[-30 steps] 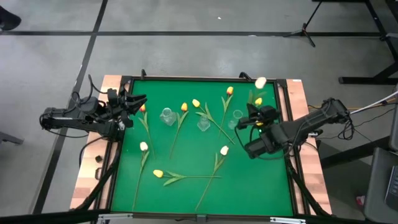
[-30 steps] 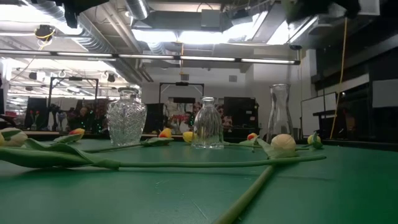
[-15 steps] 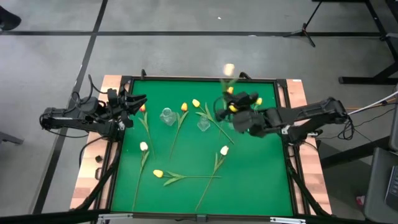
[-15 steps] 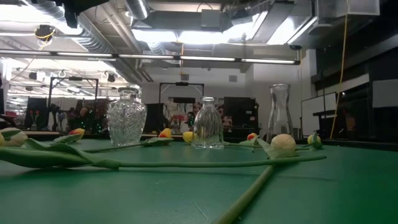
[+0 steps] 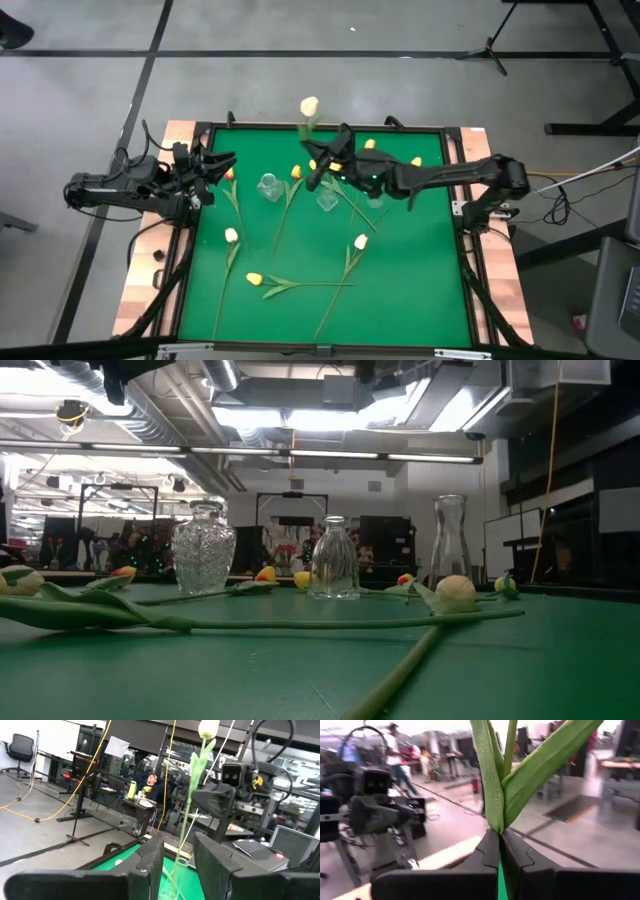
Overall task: Sort flowers into vase by color
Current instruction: Put the right light yellow flower into the left transparent vase
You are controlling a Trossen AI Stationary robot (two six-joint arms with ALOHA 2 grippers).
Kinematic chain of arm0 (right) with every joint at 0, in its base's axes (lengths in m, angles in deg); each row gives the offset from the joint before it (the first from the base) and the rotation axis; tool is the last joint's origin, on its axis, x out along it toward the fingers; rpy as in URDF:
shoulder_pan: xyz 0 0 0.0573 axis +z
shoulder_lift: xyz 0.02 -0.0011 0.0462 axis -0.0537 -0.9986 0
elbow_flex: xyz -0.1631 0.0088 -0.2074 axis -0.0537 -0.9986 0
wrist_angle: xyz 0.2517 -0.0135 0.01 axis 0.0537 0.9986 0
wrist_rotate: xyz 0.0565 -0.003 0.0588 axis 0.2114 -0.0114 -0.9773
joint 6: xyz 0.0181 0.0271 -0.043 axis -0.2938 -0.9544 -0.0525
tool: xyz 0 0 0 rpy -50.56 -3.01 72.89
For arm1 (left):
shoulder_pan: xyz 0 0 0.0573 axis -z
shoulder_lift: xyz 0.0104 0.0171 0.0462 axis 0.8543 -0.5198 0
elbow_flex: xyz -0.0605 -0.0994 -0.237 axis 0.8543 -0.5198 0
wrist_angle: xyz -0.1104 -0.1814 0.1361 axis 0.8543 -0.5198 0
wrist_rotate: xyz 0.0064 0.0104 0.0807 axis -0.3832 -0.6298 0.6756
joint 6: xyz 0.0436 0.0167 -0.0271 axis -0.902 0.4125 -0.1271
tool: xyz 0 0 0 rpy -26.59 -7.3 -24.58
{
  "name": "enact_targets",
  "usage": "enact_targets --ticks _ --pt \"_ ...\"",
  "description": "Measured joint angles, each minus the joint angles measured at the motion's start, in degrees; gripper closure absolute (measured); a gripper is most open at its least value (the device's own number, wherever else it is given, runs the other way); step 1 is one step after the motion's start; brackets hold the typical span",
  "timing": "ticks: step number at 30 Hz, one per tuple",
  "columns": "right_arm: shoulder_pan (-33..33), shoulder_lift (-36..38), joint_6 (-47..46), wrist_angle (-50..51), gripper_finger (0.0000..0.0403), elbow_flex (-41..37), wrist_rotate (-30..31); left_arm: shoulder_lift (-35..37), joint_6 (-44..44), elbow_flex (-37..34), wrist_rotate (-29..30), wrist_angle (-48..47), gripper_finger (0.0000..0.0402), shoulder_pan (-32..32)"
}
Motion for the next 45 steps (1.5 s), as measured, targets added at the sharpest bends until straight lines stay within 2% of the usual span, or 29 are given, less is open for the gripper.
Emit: enact_targets --ticks 6,10,13,24,33,45 --pt "-2.6 -6.0 1.4 -13.5 0.0402 0.0 -6.3 0.0 -0.2 0.0 0.0 0.0 0.0300 0.0" --pt "-3.6 -8.9 1.4 -19.2 0.0402 0.0 -11.1 0.0 -0.4 0.0 0.0 0.0 0.0300 0.0" --pt "-3.6 -10.4 1.4 -21.4 0.0402 0.0 -12.5 0.0 -0.4 0.0 0.0 0.0 0.0300 0.0" --pt "-3.8 -14.8 7.6 -26.4 0.0402 0.0 -12.6 0.0 -0.4 0.0 0.0 0.0 0.0300 0.0" --pt "-6.0 -18.5 7.2 -28.0 0.0402 0.3 -13.4 0.0 -0.4 0.0 0.0 0.0 0.0300 0.0" --pt "-7.0 -20.5 4.4 -27.0 0.0384 0.3 -19.6 0.0 -0.4 0.0 0.0 0.0 0.0300 0.0"
